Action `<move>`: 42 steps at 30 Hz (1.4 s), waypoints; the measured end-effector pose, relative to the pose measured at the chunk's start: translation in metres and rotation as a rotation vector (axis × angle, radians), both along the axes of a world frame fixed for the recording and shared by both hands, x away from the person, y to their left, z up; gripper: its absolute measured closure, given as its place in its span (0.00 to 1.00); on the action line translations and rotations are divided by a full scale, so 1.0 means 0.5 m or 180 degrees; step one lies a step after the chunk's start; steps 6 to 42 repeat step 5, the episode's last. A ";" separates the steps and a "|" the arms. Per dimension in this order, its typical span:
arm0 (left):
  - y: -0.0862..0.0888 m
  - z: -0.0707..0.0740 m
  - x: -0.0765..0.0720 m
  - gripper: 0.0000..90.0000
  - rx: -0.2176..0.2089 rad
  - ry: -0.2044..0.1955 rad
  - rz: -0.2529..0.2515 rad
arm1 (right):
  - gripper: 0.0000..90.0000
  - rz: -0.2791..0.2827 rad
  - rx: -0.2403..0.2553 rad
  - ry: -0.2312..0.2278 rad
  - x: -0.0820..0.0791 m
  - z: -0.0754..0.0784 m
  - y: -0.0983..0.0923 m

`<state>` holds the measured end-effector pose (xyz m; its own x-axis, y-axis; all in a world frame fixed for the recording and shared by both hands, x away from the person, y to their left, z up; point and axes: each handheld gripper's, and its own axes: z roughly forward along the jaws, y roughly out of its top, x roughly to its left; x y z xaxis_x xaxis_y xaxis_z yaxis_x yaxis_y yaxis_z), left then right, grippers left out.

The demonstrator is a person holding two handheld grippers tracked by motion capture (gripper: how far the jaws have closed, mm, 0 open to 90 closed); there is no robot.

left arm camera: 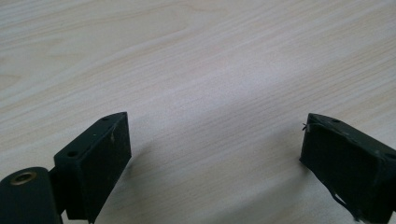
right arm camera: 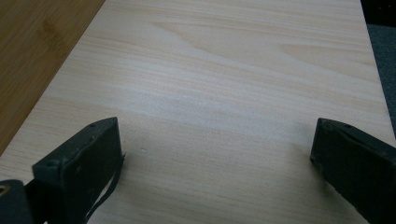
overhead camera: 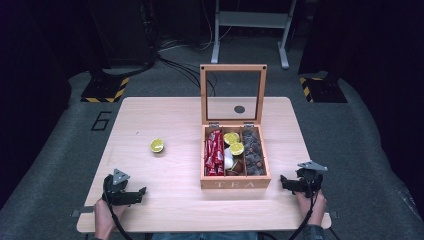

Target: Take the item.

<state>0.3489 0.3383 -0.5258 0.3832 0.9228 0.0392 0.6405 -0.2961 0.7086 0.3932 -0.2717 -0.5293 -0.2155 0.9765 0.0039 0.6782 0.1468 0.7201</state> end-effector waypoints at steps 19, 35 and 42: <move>0.000 -0.004 0.000 0.06 -0.0032 0.0009 0.0035 | 0.02 0.0000 -0.0001 0.0009 0.000 0.000 0.000; 0.000 -0.004 0.000 0.06 -0.0032 0.0009 0.0035 | 0.02 0.0000 -0.0001 0.0009 0.000 0.000 0.000; 0.000 -0.004 0.000 0.06 -0.0032 0.0009 0.0035 | 0.02 0.0000 -0.0001 0.0009 0.000 0.000 0.000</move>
